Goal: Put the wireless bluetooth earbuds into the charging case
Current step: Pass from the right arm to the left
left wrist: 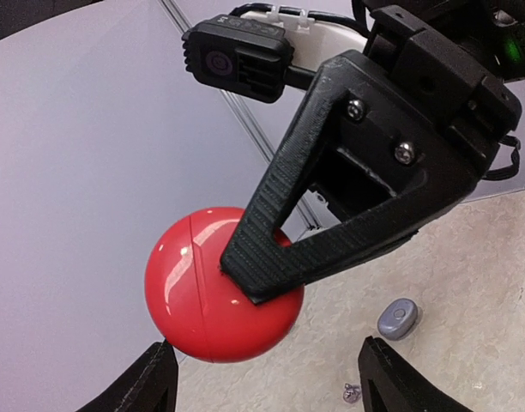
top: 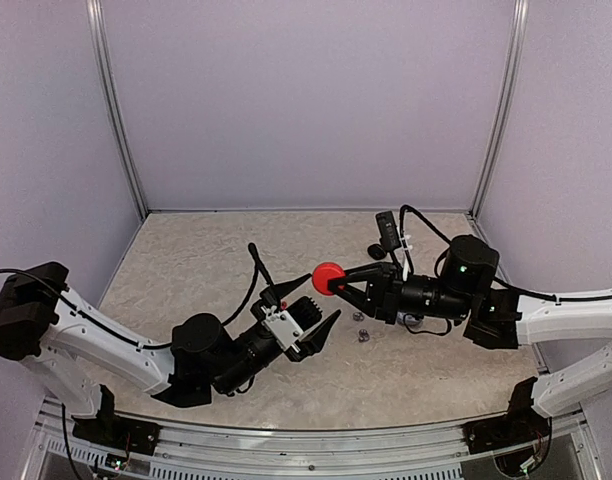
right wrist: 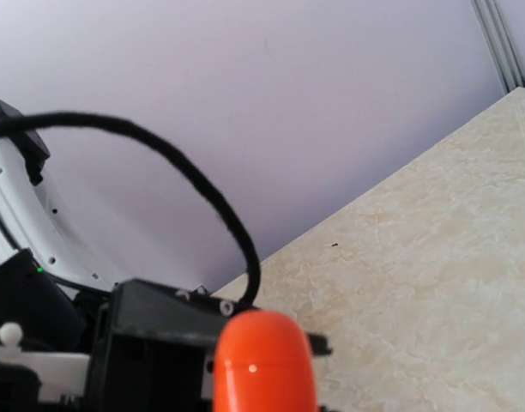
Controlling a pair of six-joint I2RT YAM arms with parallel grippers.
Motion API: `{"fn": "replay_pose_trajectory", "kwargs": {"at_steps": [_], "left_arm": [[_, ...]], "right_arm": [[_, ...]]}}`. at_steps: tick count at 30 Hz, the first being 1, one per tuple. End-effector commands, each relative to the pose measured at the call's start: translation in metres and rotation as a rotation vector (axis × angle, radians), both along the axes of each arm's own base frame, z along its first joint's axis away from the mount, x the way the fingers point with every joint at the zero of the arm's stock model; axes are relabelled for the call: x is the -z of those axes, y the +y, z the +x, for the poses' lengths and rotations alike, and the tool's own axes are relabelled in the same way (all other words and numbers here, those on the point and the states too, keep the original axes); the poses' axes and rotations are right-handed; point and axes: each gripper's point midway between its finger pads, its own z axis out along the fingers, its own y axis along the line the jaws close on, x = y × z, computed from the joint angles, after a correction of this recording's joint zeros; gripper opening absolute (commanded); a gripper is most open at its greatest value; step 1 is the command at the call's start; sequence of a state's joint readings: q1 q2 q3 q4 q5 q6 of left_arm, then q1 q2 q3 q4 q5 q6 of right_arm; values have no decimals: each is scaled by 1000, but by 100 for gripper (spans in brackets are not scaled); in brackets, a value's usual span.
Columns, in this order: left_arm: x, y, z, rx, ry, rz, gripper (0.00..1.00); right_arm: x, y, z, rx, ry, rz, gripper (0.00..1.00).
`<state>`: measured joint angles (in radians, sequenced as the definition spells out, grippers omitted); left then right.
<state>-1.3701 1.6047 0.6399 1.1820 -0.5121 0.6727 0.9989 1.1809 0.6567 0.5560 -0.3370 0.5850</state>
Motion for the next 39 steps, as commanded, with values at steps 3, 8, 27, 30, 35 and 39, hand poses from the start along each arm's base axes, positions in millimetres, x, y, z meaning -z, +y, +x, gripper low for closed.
{"fn": "replay_pose_trajectory", "kwargs": {"at_steps": [3, 8, 27, 30, 35, 39], "left_arm": [[-25, 3, 3, 40, 18, -109, 68], [-31, 5, 4, 56, 21, -131, 60], [-38, 0, 4, 79, -6, -115, 57], [-39, 1, 3, 83, -11, -116, 57], [-37, -2, 1, 97, -21, -89, 48], [-32, -5, -5, 130, -32, -50, 39]], "right_arm": [[2, 4, -4, -2, 0, 21, 11], [3, 5, -5, -4, -5, 20, 11], [12, 10, -7, -10, 11, 2, 11], [15, 11, -5, -4, 17, -6, 12], [17, 12, -5, -8, 25, -13, 12], [16, 11, -9, -27, 14, -17, 21]]}}
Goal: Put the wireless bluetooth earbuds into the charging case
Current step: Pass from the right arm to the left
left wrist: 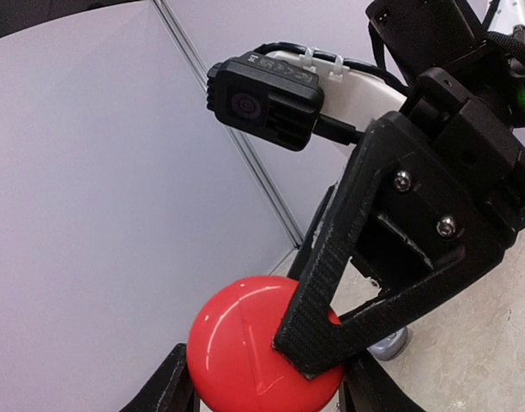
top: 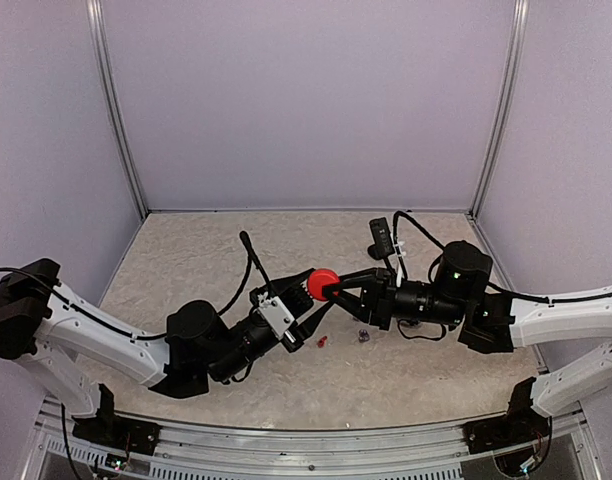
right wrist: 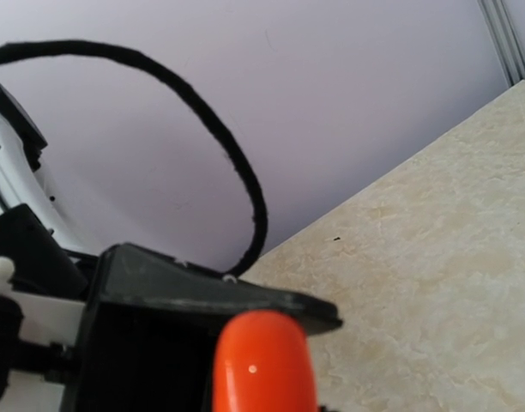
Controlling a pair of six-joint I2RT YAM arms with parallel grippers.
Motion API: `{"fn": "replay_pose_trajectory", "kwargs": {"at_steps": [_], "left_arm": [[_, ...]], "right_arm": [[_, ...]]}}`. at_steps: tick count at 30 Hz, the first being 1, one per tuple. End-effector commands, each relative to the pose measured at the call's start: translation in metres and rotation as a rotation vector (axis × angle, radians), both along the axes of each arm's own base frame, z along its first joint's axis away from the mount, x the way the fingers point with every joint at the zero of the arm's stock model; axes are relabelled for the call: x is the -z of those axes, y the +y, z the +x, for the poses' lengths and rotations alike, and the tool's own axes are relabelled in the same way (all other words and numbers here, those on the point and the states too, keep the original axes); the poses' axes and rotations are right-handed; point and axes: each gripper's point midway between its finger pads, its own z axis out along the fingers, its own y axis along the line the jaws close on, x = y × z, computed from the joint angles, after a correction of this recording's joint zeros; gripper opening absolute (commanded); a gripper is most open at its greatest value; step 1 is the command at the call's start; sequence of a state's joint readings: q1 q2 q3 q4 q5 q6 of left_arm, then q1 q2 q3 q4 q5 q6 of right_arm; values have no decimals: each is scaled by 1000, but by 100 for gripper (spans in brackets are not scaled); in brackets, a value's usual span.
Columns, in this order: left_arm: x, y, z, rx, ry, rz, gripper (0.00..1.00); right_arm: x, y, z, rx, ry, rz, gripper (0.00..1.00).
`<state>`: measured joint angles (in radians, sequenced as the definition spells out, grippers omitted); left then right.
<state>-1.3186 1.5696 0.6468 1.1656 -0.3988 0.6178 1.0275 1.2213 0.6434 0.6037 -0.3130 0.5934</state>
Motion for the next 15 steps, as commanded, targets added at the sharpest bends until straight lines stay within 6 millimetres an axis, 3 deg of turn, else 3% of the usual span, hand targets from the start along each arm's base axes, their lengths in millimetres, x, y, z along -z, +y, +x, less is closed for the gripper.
{"fn": "replay_pose_trajectory", "kwargs": {"at_steps": [1, 7, 15], "left_arm": [[-14, -5, -11, 67, -47, 18, 37], [3, -1, -23, 168, -55, 128, 35], [14, -1, -42, 290, -31, 232, 33]], "right_arm": [[5, 2, -7, -27, -4, -16, 24], [8, -3, -23, -99, -51, -89, 39], [24, -2, -43, -226, -62, -204, 41]]}}
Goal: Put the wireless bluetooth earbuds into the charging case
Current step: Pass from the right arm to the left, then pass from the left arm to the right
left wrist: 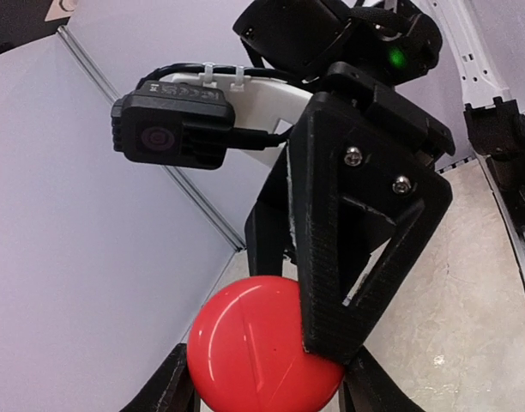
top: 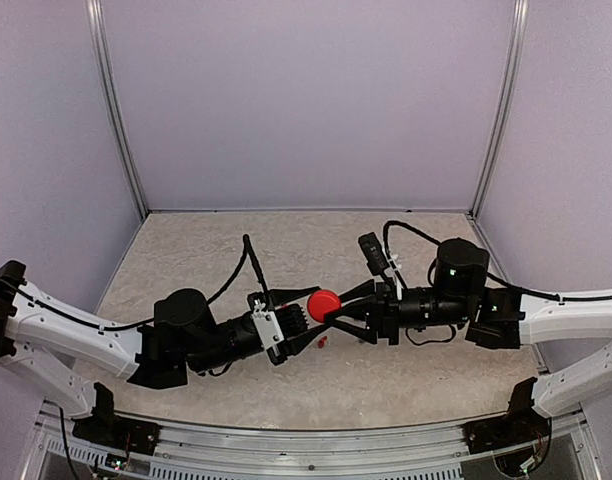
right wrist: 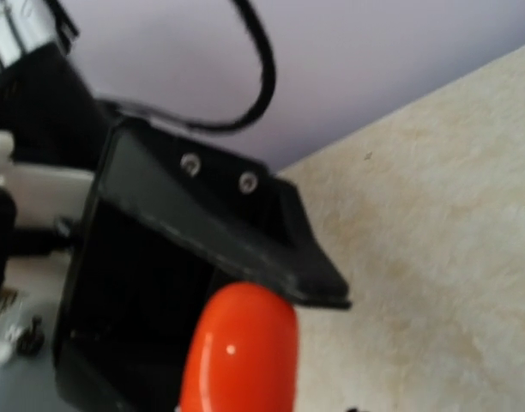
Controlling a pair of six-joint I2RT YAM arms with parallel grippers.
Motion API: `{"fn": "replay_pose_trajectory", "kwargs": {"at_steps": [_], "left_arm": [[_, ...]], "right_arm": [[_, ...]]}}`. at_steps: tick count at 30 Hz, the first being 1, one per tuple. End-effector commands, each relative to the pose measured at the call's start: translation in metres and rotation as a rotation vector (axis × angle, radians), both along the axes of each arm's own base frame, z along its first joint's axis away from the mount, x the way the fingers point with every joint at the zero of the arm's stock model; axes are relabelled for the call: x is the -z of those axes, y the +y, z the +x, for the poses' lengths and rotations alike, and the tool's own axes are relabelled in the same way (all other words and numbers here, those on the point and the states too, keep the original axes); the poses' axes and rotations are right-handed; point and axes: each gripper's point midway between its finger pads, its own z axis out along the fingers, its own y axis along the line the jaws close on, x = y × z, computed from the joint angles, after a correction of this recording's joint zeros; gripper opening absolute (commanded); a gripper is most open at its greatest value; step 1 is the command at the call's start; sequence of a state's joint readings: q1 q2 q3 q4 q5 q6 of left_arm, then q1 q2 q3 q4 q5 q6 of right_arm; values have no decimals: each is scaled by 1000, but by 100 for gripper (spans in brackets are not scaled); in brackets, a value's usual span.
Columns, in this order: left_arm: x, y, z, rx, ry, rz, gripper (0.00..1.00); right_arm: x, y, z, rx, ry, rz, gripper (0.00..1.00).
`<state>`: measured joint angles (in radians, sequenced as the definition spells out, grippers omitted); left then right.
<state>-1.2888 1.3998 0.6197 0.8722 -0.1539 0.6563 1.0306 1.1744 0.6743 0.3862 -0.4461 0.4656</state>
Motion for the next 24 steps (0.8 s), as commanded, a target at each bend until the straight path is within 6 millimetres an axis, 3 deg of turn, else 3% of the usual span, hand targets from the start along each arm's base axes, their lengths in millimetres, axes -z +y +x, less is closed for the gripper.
{"fn": "replay_pose_trajectory", "kwargs": {"at_steps": [1, 10, 17, 24], "left_arm": [[8, -3, -13, 85, 4, 71, 33], [11, -5, -9, 59, -27, 131, 31], [10, -6, -9, 54, -30, 128, 30], [9, -5, -9, 54, -29, 124, 29]], "right_arm": [[7, 1, -17, -94, -7, -76, 42], [17, 4, -22, -134, 51, -106, 35], [30, 5, -20, -119, 85, -128, 38], [33, 3, -17, -92, 84, -129, 24]]}}
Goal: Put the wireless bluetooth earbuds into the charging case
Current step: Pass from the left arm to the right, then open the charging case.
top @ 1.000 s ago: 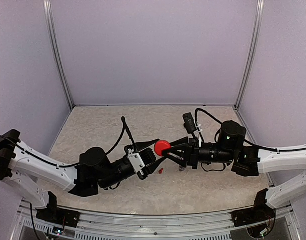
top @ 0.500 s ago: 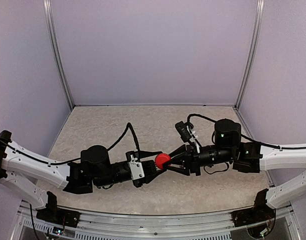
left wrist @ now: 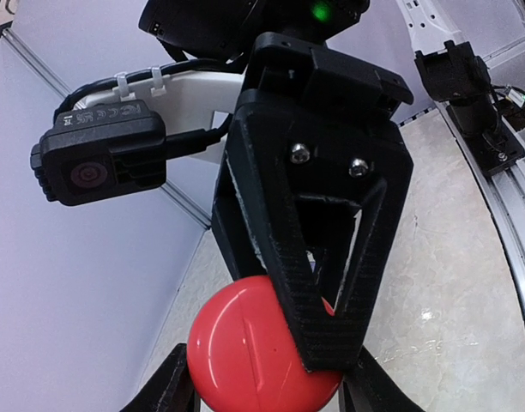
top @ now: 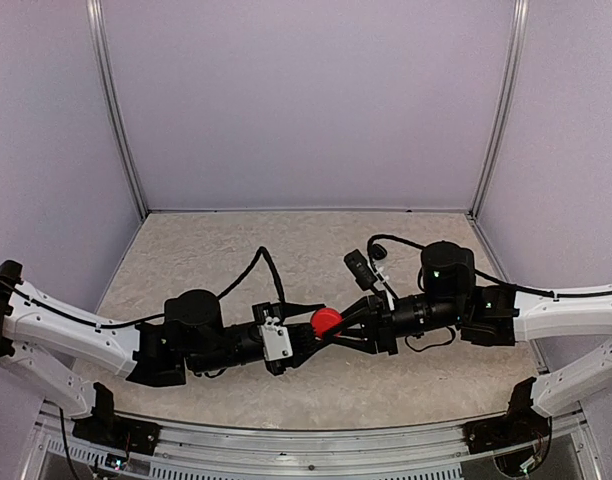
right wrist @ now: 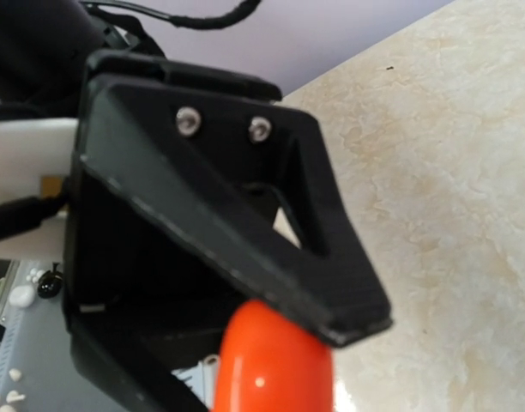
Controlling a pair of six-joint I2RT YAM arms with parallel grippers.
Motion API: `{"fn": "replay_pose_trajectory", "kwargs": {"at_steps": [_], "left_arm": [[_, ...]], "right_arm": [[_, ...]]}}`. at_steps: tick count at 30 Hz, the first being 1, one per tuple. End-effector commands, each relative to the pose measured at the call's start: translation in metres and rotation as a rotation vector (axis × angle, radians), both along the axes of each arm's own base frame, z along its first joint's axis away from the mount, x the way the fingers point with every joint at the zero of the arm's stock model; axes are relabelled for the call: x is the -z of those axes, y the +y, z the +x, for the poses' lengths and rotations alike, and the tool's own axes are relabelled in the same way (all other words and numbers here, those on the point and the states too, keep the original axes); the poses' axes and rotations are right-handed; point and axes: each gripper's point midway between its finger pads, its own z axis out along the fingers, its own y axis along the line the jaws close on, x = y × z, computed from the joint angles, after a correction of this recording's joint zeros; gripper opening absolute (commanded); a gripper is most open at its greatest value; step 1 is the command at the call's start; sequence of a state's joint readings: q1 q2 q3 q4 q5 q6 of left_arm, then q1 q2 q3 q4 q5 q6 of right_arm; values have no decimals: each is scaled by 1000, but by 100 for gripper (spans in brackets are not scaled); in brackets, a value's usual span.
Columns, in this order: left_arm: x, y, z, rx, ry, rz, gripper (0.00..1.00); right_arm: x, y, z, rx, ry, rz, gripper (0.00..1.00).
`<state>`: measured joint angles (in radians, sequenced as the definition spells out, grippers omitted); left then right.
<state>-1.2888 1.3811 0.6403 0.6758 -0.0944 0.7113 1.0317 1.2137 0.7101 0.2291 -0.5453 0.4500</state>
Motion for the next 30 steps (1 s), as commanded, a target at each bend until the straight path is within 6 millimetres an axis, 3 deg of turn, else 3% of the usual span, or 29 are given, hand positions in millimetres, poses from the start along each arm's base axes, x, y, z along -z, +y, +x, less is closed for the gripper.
{"fn": "replay_pose_trajectory", "kwargs": {"at_steps": [1, 5, 9, 12, 20, 24, 30], "left_arm": [[-22, 1, 1, -8, -21, -50, 29], [-25, 2, 4, -29, -19, -66, 32], [-25, 4, -2, 0, 18, -94, 61], [-26, 9, -11, 47, 76, -124, 70], [-47, 25, -19, 85, 212, -261, 71], [-57, 22, -16, 78, 241, -299, 69], [-53, 12, -8, 49, 234, -286, 68]], "right_arm": [[2, 0, 0, 11, 2, 0, 23], [1, -2, 0, 16, 2, 11, 16], [-8, -6, 3, 34, -62, 31, 12], [-18, -11, 4, 40, -138, 45, 10], [-23, -14, 2, -3, -291, 24, 7], [-19, -12, 2, -20, -316, -2, 6], [-20, -10, 0, -43, -325, -7, 6]]}}
